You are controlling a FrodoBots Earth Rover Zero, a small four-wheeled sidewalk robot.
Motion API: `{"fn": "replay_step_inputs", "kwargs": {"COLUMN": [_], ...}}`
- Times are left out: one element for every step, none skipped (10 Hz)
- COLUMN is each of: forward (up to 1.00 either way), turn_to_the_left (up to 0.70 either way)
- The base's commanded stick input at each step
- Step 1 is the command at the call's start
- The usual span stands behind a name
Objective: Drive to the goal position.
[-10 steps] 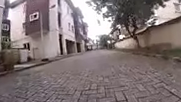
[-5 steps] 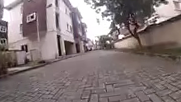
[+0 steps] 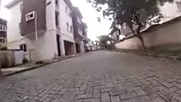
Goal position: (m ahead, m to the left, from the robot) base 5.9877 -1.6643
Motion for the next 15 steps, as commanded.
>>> {"fn": "replay_step_inputs", "kwargs": {"forward": [0.70,0.70,0.70,0.70,0.70,0.70,0.70,0.70,0.70,0.70,0.70,0.70,0.70,0.70,0.70], "turn_to_the_left": [0.00,0.00,0.00,0.00,0.00,0.00,0.00,0.00,0.00,0.00,0.00,0.00,0.00,-0.35,-0.35]}}
